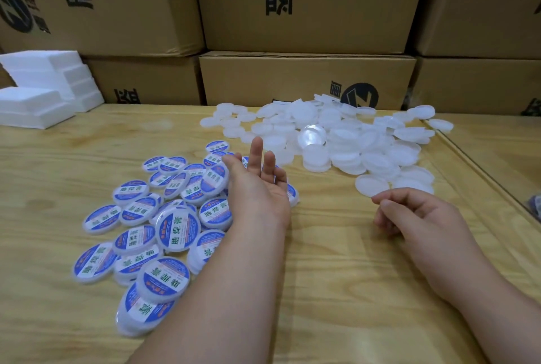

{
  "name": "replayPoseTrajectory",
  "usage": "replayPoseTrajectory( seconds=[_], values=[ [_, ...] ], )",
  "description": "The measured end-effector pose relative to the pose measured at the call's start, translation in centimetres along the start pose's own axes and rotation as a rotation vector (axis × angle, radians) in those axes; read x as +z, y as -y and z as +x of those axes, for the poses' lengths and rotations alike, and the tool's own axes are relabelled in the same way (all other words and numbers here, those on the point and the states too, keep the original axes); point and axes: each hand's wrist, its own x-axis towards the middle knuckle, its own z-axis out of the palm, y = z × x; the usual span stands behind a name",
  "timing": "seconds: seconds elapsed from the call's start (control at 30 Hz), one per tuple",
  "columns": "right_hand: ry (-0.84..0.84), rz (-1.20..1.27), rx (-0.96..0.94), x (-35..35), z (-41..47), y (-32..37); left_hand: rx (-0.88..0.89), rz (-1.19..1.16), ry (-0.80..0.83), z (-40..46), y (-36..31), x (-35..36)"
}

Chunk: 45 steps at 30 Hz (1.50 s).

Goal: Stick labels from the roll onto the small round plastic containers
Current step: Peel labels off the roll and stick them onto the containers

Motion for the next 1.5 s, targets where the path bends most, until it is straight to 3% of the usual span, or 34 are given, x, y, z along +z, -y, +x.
replayPoseTrajectory(
  seconds=[0.13,0.23,0.3,0.47,0.53,0.67,0.9,1.17,1.27,1.33,1.37,1.43,1.5],
  values=[
    [0.001,0.021,0.001,0.0,-0.1,0.1,-0.045,-0.022,0.029,-0.4,0.3,-0.1],
    [0.005,0.03,0.002,0.1,-0.1,0.3,-0.03,0.203,0.141,-1.3,1.5,0.2],
    [0.004,0.031,-0.005,0.2,-0.2,0.3,0.124,0.633,0.298,-2.0,2.9,0.0],
    [0.017,0.07,-0.029,0.5,-0.3,0.7,0.452,1.891,0.873,-2.7,6.2,-2.1],
    [0.021,0.07,-0.033,0.5,-0.3,0.7,0.541,2.132,1.006,-2.4,6.6,-2.2],
    [0.008,0.062,-0.021,0.5,-0.1,0.5,0.517,2.048,0.961,-2.3,6.3,-1.9],
    [-0.084,0.052,-0.026,0.2,-0.1,0.5,0.497,2.228,1.111,-2.2,6.7,-2.0],
    [-0.554,-0.259,-0.164,-5.7,1.1,1.3,0.521,2.149,1.074,-1.9,6.5,-2.2],
    [-0.901,-0.554,-0.224,-10.2,1.3,1.2,0.502,2.124,1.069,-2.0,6.4,-2.0],
    [-1.077,-0.62,-0.059,-12.3,1.3,0.7,0.481,2.1,1.068,-2.1,6.4,-1.9],
    [-1.081,-0.639,0.067,-13.0,1.4,0.4,0.469,2.091,1.066,-2.2,6.4,-1.9],
    [-0.98,-0.665,0.294,-13.7,1.6,-0.6,0.456,2.085,1.061,-2.3,6.3,-1.8],
    [-0.897,-0.628,0.403,-14.1,1.8,-1.2,0.45,2.08,1.055,-2.4,6.2,-1.7]
  ],
)
